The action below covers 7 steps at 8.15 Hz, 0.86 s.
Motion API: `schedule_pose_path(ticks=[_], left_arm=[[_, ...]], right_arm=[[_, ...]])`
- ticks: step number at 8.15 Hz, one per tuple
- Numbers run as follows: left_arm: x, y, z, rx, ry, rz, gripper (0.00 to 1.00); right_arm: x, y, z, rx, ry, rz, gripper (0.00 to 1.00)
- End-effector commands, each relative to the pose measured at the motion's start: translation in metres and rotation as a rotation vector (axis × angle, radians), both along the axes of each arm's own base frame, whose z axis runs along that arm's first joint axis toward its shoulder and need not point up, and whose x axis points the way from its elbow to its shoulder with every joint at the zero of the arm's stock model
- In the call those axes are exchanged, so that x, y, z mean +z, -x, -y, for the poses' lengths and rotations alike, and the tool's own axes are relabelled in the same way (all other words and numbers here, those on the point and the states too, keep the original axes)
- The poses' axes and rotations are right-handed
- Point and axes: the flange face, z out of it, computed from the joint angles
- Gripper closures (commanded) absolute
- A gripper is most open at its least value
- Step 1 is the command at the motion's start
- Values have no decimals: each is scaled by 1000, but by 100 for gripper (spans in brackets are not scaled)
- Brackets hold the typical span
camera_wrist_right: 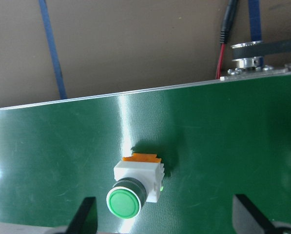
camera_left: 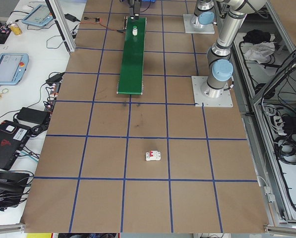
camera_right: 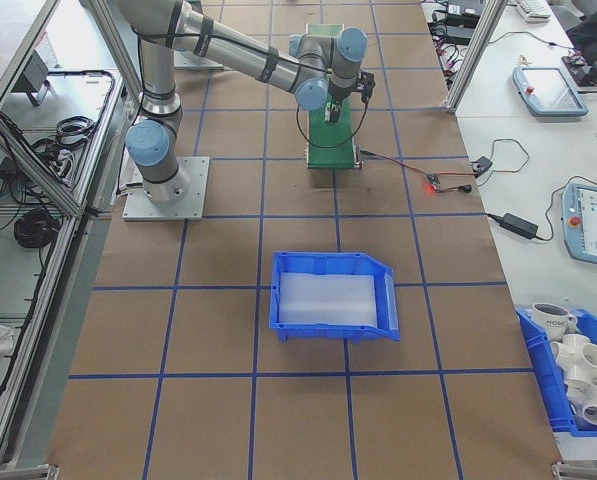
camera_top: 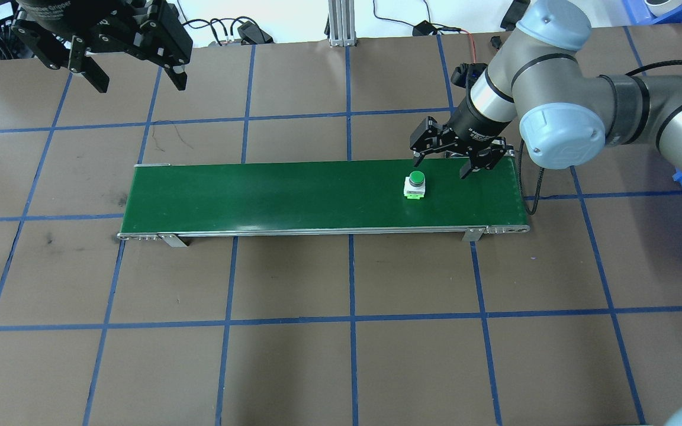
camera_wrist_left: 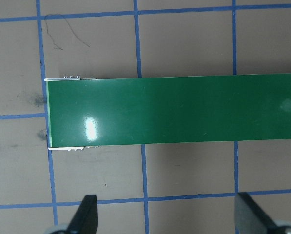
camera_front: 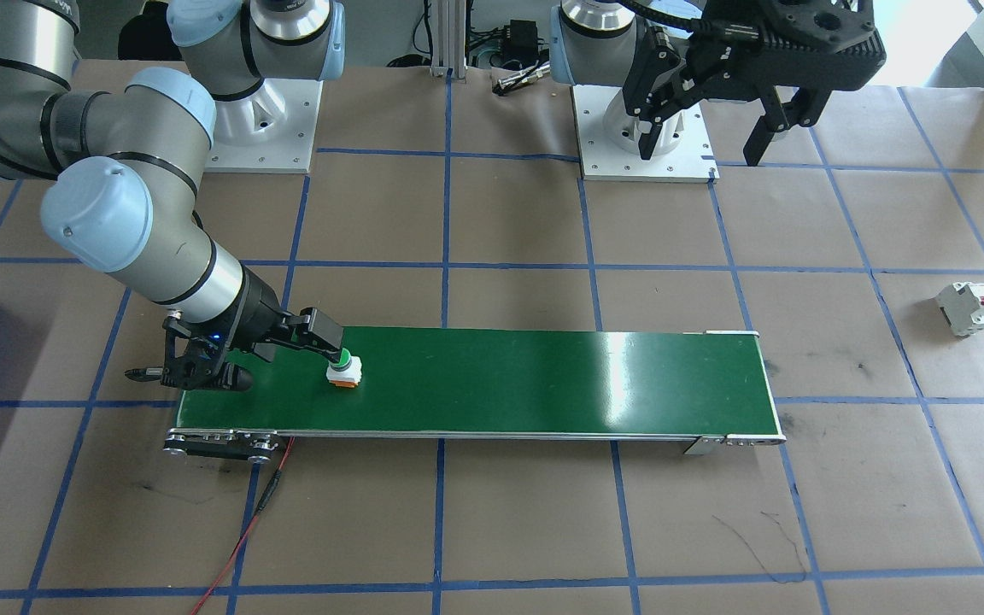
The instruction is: Move button from left to right
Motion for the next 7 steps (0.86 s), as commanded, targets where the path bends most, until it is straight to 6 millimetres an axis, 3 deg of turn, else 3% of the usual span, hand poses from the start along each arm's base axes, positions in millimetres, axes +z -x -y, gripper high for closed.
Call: schedule_pose_path(ticks=[1,4,6,7], left_arm=[[0,0,0,-6,2,2,0],[0,0,0,-9,0,0,0],[1,1,-1,-11,3,-1,0],[1,1,-1,-11,2,-3,0]], right_arm=[[-20,2,0,14,-32,-106,4],[-36,7,-3,43,-59,-211,10],[-44,16,-2,78,-73,-295,54],[-43,17,-2,85,-72,-298,82]])
